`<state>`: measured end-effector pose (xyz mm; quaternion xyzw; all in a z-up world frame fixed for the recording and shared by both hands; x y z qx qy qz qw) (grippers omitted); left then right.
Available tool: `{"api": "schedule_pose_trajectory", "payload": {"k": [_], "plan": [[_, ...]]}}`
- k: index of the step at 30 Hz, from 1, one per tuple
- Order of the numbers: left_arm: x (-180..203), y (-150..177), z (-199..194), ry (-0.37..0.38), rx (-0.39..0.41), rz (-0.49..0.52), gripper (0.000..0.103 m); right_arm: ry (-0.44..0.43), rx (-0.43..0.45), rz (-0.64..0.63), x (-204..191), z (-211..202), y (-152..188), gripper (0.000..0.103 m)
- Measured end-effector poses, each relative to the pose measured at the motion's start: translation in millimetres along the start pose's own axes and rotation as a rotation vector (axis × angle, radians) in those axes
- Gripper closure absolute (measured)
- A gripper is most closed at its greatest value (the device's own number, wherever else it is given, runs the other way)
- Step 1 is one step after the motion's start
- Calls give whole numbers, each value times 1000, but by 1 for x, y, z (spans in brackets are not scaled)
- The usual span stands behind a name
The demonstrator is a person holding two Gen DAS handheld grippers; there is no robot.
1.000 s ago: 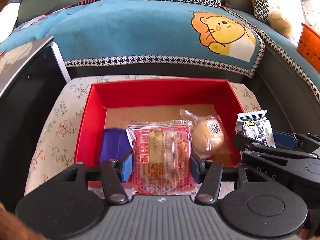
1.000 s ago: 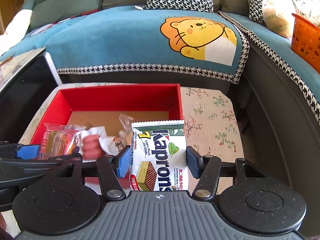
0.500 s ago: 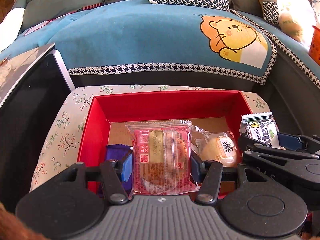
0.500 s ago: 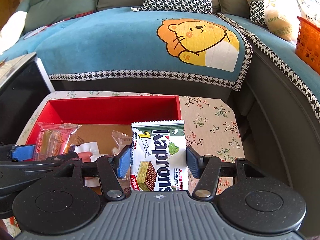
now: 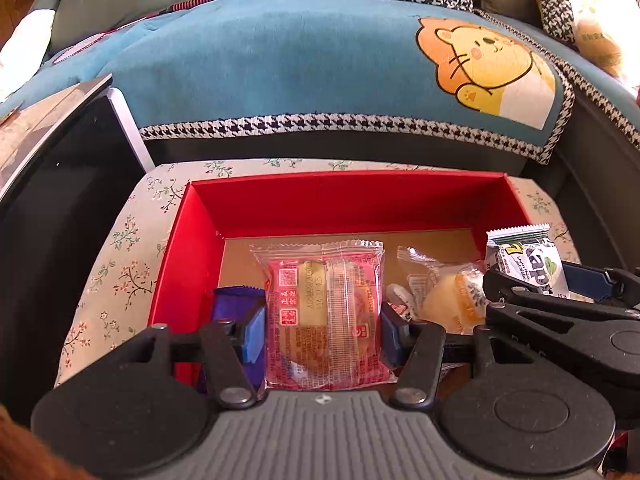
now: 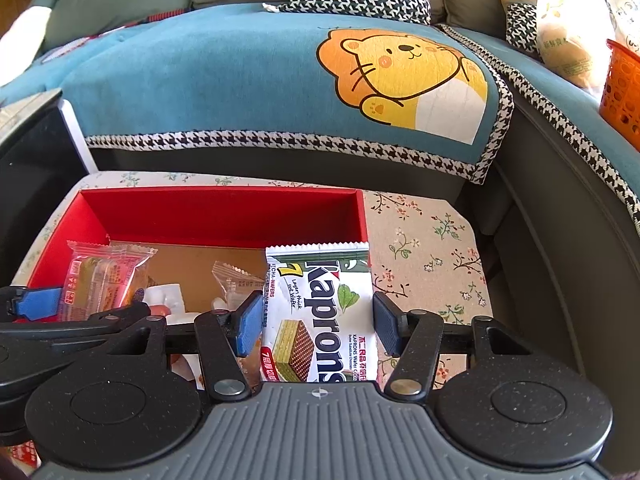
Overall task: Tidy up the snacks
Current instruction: 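Carry the mooncake pack and Kaprons wafer over the red box with both grippers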
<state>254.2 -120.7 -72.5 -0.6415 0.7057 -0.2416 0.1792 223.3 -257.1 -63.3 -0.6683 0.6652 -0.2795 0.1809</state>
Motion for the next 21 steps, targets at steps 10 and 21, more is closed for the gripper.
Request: {"api": "schedule_pose_trajectory", "payload": {"k": [10, 21], "plan": [[-9, 1, 11, -8, -23, -34, 5, 27, 6, -43, -9, 8, -2, 38], [-14, 9, 28, -25, -67, -34, 5, 10, -26, -43, -16, 23, 3, 38]]}}
Point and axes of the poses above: each gripper's, at about its wrist camera, not at the fingertips, and z roughly the way its jaws point, x to its right, y to its underside, the point moved 10 cm from there along z, roughly the way its jaws point, and after that the axes turned 6 degrees about -z, right-handed, at the moved point
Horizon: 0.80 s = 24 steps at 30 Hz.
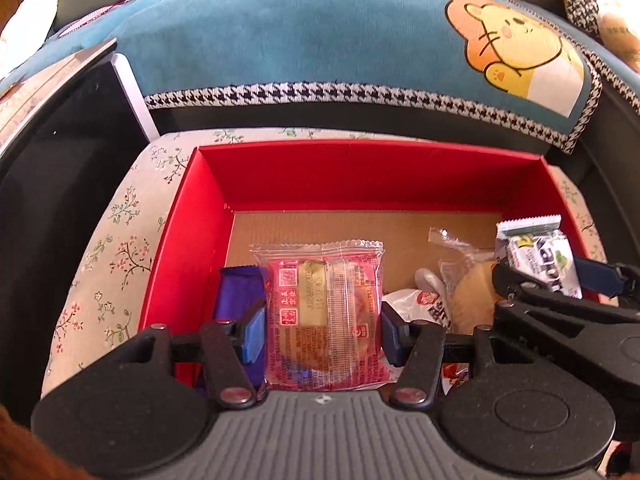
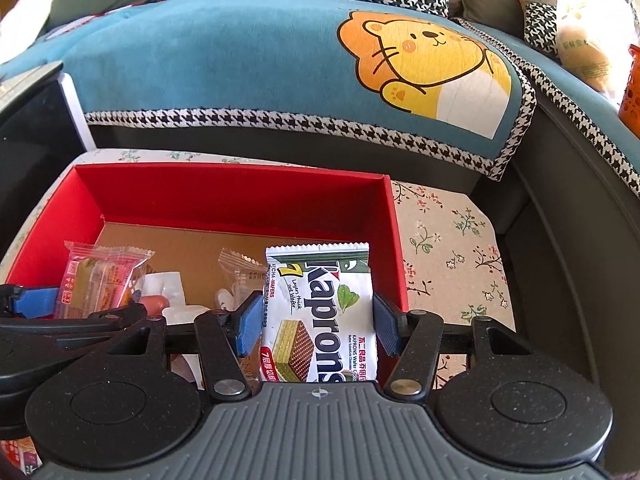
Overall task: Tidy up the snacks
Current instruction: 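Carry the mooncake pack and Kaprons wafer over the red box with both grippers, then lower both packs into the red box and open both grippers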
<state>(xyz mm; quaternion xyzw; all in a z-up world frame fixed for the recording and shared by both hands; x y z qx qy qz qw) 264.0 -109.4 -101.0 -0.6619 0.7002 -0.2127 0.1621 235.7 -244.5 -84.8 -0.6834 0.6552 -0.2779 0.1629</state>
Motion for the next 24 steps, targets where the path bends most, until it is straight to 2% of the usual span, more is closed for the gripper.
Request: {"api": "schedule_pose_trajectory", "payload": {"k": [5, 13, 24], "plan": [[-2, 4, 7, 4, -32, -21, 5, -12, -1, 5, -1, 1, 0, 37], [-4, 3, 6, -16, -21, -22, 4, -18, -6, 15, 0, 2, 2, 36], [-10, -3, -5, -5, 4, -44, 1, -9, 14, 30, 2, -4, -1, 27]]}}
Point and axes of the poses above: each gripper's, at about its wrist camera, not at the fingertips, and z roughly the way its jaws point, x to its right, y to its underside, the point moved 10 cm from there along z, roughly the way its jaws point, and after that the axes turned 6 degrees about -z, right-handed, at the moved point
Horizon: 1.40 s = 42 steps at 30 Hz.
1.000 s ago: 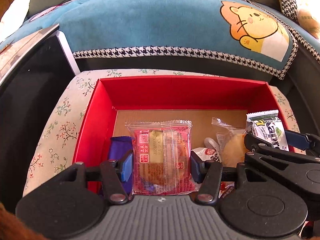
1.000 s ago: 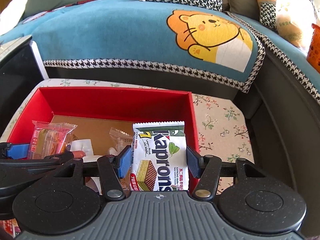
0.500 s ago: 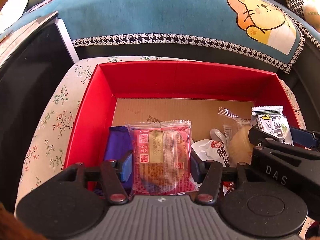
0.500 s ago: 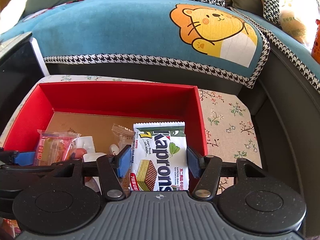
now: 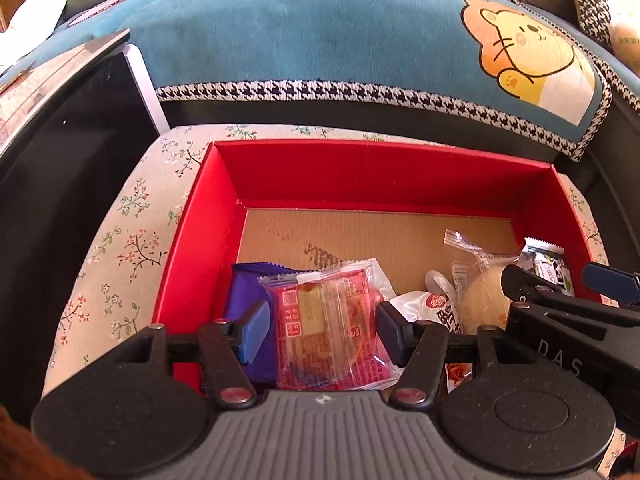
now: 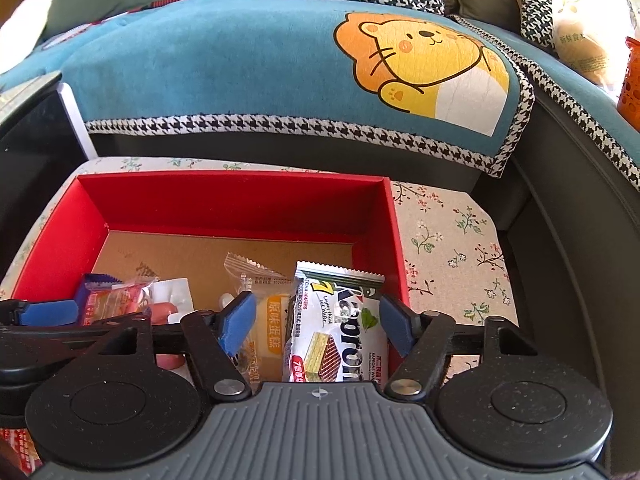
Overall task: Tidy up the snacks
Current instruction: 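Lower both packs into the red box and open both grippers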
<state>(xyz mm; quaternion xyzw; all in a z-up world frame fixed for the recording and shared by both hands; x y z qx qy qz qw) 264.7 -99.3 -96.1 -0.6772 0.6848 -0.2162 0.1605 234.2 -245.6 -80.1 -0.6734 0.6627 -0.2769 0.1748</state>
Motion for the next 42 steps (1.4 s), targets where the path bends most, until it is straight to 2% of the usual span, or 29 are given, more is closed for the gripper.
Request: {"api": "schedule_pose_trajectory", "payload": {"k": [18, 30, 37, 42], "plan": [[-2, -9, -19, 10, 55, 13, 0, 3, 62, 34, 8, -24, -11, 23], [-11, -1, -52, 39, 90, 45, 0, -7, 98, 34, 8, -56, -5, 17], [-43, 23, -71, 43, 71, 51, 0, -44, 81, 10, -8, -75, 19, 17], [-69, 47, -81, 49, 35, 32, 0, -110, 21, -46, -36, -88, 56, 17]]}}
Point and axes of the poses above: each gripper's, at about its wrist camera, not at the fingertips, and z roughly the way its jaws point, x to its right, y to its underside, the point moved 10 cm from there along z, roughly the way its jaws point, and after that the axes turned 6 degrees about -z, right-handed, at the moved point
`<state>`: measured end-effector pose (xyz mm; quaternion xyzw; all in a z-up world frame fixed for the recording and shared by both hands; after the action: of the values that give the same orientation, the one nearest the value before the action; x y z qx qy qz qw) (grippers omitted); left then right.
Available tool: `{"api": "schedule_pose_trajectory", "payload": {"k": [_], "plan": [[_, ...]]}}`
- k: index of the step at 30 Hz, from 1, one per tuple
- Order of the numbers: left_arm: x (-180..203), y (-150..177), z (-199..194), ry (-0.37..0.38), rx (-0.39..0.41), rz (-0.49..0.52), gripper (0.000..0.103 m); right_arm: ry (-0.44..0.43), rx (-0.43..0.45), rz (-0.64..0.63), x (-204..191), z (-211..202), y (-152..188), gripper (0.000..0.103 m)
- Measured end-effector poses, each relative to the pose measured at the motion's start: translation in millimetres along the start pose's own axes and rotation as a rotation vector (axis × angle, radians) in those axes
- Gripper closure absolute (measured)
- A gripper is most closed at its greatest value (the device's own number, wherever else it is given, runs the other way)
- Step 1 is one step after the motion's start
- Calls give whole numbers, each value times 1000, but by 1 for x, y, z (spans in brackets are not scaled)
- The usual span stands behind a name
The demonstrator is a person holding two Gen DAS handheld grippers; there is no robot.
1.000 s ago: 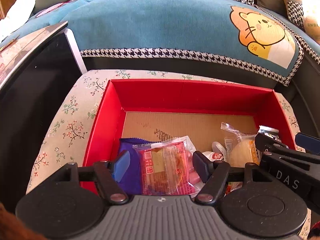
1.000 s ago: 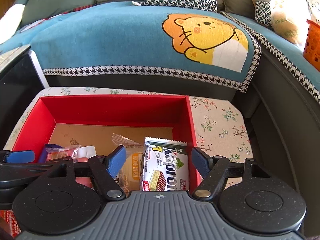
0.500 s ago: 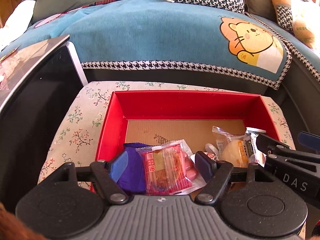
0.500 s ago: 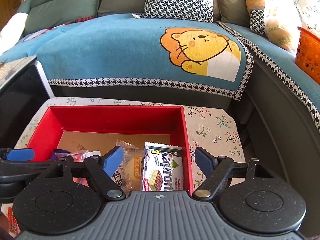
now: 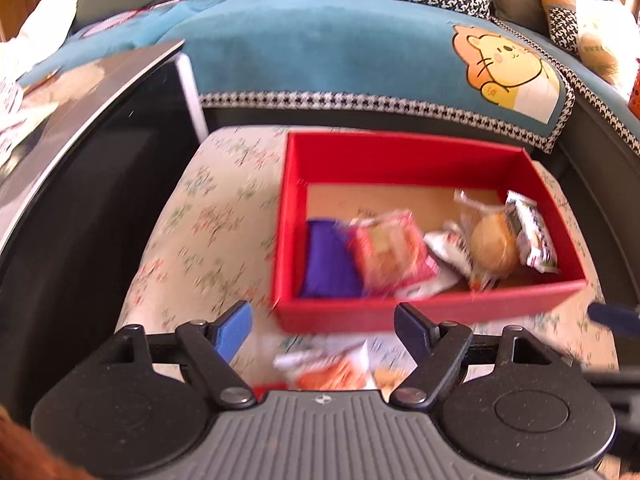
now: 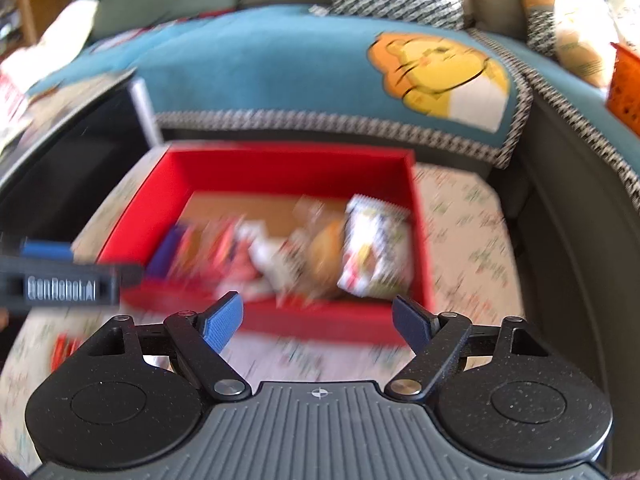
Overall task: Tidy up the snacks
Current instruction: 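Lower both packs into the red box and open both grippers, then move the right gripper to the white noodle-snack bag while the left gripper approaches the red spicy-strip pack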
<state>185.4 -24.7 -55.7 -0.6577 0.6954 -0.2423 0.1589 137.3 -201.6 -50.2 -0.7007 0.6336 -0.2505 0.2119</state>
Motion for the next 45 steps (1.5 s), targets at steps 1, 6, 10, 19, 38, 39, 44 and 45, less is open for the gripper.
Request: {"api": "schedule_pose_trajectory", "payload": {"k": [1, 6, 10, 19, 38, 39, 44, 45], "plan": [[-4, 5, -3, 4, -6, -1, 0, -14, -13, -10, -8, -2, 9, 17], [-21, 28, -13, 36, -49, -28, 0, -90, -75, -101, -54, -14, 50, 15], [-32, 30, -18, 52, -53, -75, 0, -117, -119, -111, -74, -5, 55, 15], [-53, 28, -20, 79, -57, -115, 0, -172, -170, -105, -119, 32, 34, 14], [-89, 28, -19, 79, -62, -125, 0, -160, -269, -206, -159, 65, 45, 18], [-90, 29, -18, 74, -64, -119, 0, -149, -261, -225, -159, 63, 47, 22], [-80, 35, -15, 122, -93, -33, 0, -178, -262, -253, -153, 48, 47, 46], [-75, 37, -13, 146, -105, 3, 0, -182, -258, -249, -149, 42, 47, 46]]}}
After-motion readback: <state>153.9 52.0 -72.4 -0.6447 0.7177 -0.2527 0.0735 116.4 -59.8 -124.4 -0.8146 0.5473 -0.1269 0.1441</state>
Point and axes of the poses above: each gripper's, at about its wrist camera, not at the fingertips, and z roughly the way its jaws point, x to its right, y to its underside, the point moved 10 cm from there along z, roughly the way its jaws point, and after that the axes turned 6 degrees about -z, right-handed, at the moved point
